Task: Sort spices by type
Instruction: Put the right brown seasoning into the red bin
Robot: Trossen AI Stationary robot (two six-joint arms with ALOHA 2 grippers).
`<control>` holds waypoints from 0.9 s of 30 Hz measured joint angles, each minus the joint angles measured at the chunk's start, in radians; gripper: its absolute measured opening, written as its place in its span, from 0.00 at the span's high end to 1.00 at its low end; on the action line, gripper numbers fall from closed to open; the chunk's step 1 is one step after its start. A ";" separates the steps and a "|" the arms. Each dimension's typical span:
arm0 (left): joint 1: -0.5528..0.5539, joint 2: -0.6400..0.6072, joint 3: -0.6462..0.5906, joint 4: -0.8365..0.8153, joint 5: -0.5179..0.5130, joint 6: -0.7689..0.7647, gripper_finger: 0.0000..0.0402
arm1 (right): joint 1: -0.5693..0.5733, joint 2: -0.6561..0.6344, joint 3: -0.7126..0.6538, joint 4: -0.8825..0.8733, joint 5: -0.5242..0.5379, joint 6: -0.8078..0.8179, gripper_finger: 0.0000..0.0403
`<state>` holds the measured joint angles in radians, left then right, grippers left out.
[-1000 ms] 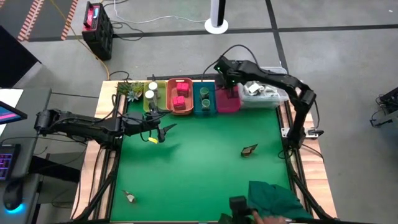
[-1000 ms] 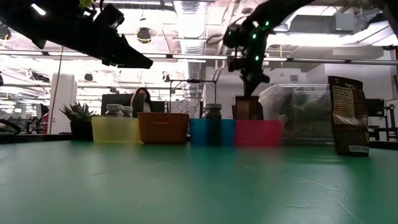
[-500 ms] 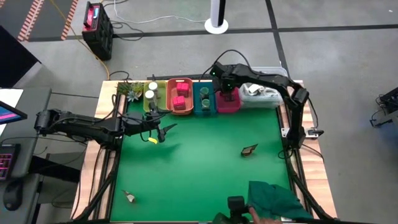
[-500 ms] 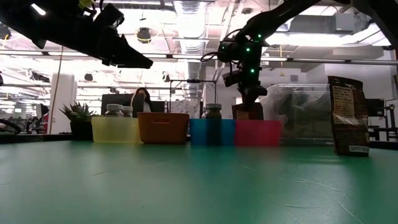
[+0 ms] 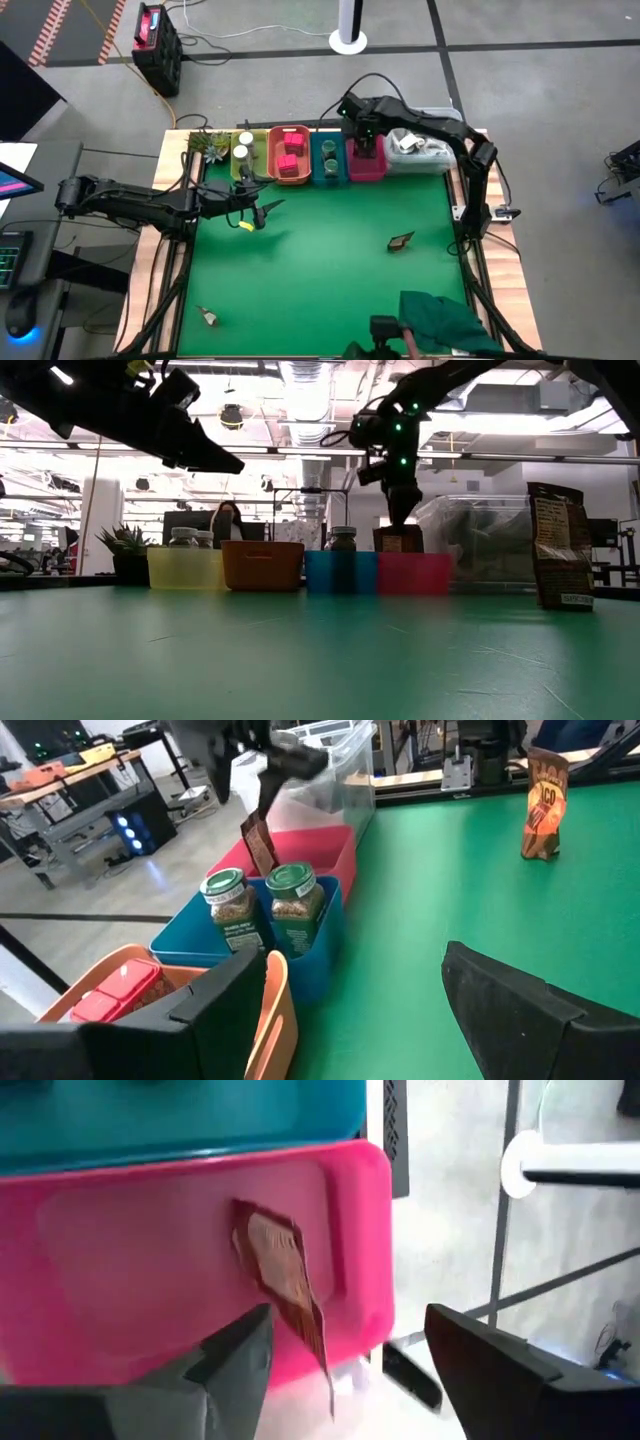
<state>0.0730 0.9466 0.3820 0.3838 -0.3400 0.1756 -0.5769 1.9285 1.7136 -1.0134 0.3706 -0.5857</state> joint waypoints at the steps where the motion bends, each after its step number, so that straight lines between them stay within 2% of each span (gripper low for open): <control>1: 0.000 0.000 0.000 -0.001 0.000 0.000 0.28 | 0.001 0.000 0.023 -0.027 0.000 0.012 0.27; 7: 0.000 0.000 0.000 -0.003 0.000 -0.004 0.28 | 0.047 -0.001 0.164 -0.218 -0.007 0.121 0.26; 13: 0.000 0.000 0.000 -0.003 0.000 -0.019 0.28 | 0.148 -0.024 0.180 -0.343 -0.031 0.194 0.26; 18: -0.003 0.000 0.000 -0.007 0.000 -0.029 0.28 | 0.244 -0.094 0.179 -0.347 -0.034 0.258 0.26; 23: -0.017 0.000 0.014 -0.033 0.000 -0.028 0.28 | 0.351 -0.180 0.179 -0.336 -0.092 0.369 0.26; 27: -0.030 -0.001 0.053 -0.092 0.000 -0.043 0.28 | 0.457 -0.257 0.101 -0.303 -0.092 0.452 0.26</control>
<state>0.0428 0.9455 0.4349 0.2916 -0.3401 0.1326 -0.1198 1.6717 1.8143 -1.3169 0.2783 -0.1341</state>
